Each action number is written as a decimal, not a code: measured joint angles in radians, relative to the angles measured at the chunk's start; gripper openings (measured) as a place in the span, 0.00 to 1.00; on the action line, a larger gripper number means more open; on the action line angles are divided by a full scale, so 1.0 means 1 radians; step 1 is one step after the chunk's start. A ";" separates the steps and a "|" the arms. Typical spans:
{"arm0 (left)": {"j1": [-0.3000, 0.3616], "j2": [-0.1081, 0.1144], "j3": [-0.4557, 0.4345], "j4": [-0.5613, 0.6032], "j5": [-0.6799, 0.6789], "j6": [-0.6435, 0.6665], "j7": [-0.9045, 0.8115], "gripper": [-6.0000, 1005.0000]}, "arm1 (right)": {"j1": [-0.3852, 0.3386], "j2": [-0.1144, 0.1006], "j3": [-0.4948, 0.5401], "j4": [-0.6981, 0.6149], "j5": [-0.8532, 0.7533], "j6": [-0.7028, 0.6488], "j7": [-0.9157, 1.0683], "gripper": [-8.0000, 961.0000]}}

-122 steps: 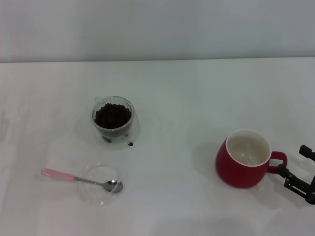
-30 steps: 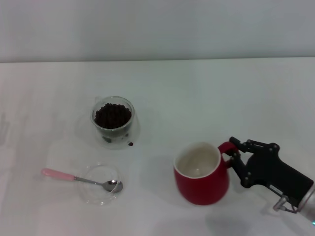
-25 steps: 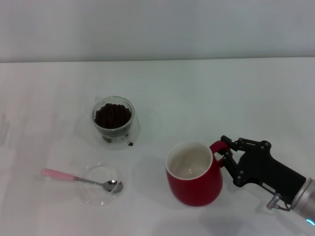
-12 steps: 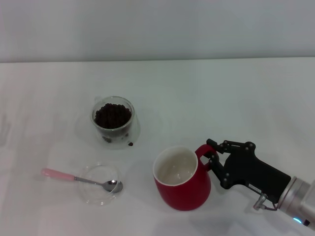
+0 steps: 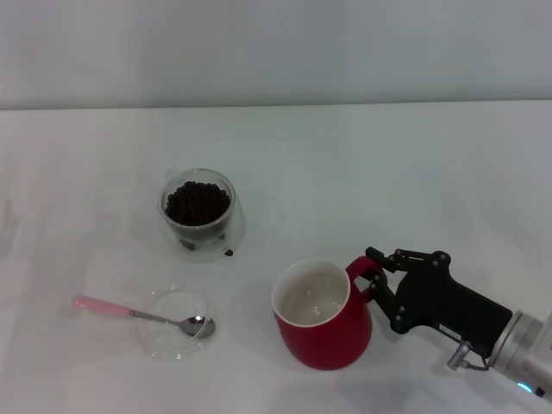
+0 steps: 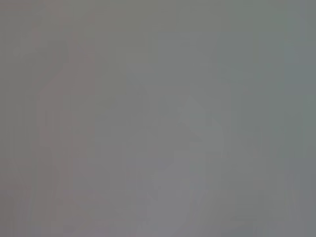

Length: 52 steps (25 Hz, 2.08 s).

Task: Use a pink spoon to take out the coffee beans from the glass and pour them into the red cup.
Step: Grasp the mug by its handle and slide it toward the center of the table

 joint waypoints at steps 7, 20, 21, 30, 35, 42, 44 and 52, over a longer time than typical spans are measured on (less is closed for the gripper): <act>0.002 0.000 0.000 -0.001 0.000 0.000 0.002 0.77 | -0.007 -0.003 -0.005 -0.003 0.000 0.023 -0.041 0.17; 0.007 0.001 -0.001 -0.002 -0.001 0.001 0.004 0.77 | -0.012 -0.005 0.000 -0.014 0.007 0.036 -0.050 0.29; 0.007 0.001 -0.002 -0.002 -0.001 0.003 0.004 0.77 | -0.017 -0.006 0.000 -0.016 0.006 0.035 -0.050 0.31; 0.010 0.003 -0.003 0.002 -0.003 0.008 0.004 0.77 | -0.081 -0.012 0.006 -0.054 0.011 -0.013 -0.042 0.38; 0.011 0.004 -0.002 0.006 -0.003 0.010 0.004 0.77 | -0.118 -0.016 0.011 -0.070 0.012 -0.051 -0.041 0.43; 0.008 0.005 -0.004 0.005 -0.004 0.010 0.004 0.77 | -0.140 -0.016 0.003 -0.082 0.007 -0.067 -0.041 0.52; 0.007 0.004 -0.002 0.004 -0.004 0.010 0.004 0.77 | -0.140 -0.016 0.001 -0.082 0.004 -0.068 -0.041 0.53; 0.008 0.003 0.000 0.002 -0.002 0.010 0.004 0.77 | -0.147 -0.016 -0.001 -0.082 0.002 -0.061 -0.043 0.57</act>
